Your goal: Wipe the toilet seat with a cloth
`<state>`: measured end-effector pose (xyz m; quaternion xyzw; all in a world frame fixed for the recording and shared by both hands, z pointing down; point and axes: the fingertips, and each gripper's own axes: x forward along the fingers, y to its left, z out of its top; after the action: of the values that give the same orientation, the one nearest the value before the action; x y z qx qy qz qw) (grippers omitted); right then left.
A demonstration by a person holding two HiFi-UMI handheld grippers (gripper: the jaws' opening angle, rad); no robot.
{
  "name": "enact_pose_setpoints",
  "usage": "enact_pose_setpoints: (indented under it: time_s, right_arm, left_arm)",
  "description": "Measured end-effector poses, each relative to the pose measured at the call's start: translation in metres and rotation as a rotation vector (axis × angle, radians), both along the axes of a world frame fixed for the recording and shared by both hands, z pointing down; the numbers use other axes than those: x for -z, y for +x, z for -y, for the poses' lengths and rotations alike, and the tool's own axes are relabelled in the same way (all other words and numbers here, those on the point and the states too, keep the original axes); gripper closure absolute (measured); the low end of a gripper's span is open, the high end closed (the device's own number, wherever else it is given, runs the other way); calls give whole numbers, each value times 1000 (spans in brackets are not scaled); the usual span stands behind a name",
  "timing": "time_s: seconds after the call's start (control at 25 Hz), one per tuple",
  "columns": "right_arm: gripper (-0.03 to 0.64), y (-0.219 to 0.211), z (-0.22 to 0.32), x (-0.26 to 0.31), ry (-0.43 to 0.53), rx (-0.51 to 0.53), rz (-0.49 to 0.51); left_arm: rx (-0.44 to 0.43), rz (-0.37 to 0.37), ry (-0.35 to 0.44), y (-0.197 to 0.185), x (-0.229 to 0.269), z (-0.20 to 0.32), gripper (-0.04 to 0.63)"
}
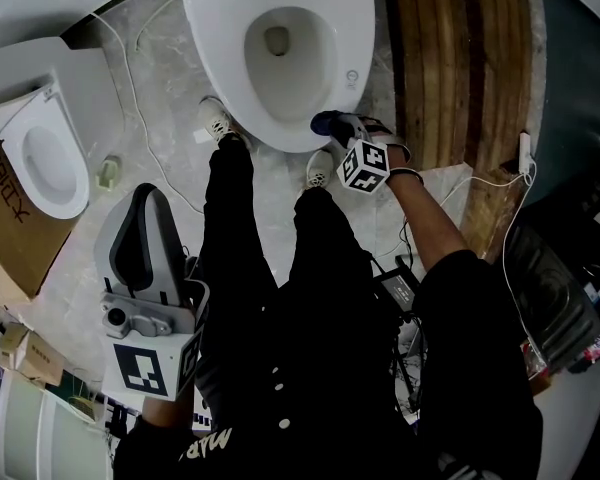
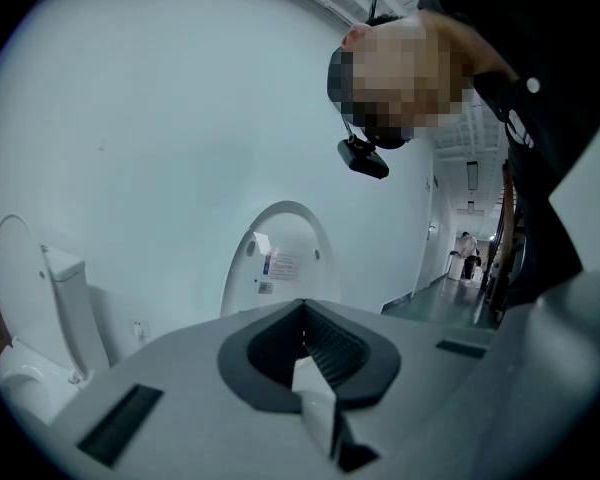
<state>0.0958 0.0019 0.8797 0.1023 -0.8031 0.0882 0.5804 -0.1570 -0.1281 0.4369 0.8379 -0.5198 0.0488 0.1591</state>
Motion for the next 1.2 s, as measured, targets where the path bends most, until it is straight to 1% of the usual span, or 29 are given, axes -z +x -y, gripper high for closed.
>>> enact_pose_setpoints:
  time_s: [0.2,0.48,0.76,1.2]
  right_arm:
    - [525,-8,-18,0,-16,56,10]
    - [524,-28,-46,1,-26,194,26]
    - [524,-52,-60,0,-24,323,30]
    - [523,-99,-61,1,-12,394,73]
  left_arm:
    - [13,2,4,-2,0,-4,588]
    - [19,0,2,-4,-1,-9,588]
    - [43,2,-6,-12,-3,-13,588]
    - [72,3,-3,-30,-6,-14,588]
